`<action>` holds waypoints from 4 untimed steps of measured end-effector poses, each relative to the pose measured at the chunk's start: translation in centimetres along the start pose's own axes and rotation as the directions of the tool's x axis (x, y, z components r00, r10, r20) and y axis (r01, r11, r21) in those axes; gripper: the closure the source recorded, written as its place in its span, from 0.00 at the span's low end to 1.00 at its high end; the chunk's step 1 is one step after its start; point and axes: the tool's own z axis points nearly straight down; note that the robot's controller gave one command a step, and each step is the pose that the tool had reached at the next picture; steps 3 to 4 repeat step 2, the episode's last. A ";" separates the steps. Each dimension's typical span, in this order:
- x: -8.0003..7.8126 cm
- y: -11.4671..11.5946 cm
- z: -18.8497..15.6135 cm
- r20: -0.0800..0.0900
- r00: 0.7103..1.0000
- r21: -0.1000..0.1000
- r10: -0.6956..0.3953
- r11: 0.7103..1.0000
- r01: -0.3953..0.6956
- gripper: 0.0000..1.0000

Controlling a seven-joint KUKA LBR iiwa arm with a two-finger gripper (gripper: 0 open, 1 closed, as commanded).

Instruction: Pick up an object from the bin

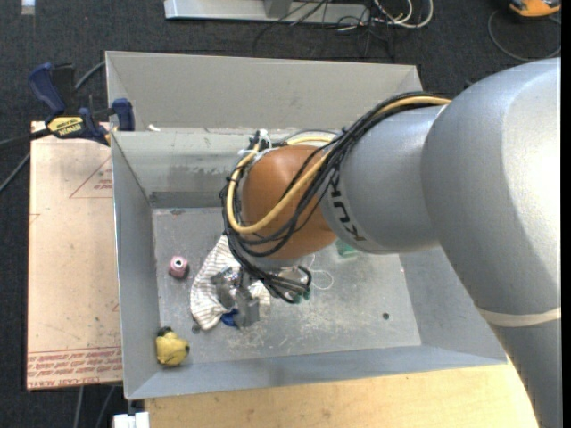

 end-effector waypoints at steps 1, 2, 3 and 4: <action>0.0 0.0 0.0 0.000 1.000 0.000 0.000 1.000 0.000 1.00; 0.1 -0.4 -19.3 0.005 1.000 0.000 -0.011 1.000 0.011 1.00; 0.1 -0.4 -19.3 0.005 1.000 0.000 -0.011 1.000 0.011 1.00; 0.1 -0.4 -19.3 0.005 1.000 0.000 -0.011 1.000 0.011 1.00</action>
Offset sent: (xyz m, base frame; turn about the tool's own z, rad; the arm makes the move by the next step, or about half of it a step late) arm -0.0012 -0.0059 0.1927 -0.0137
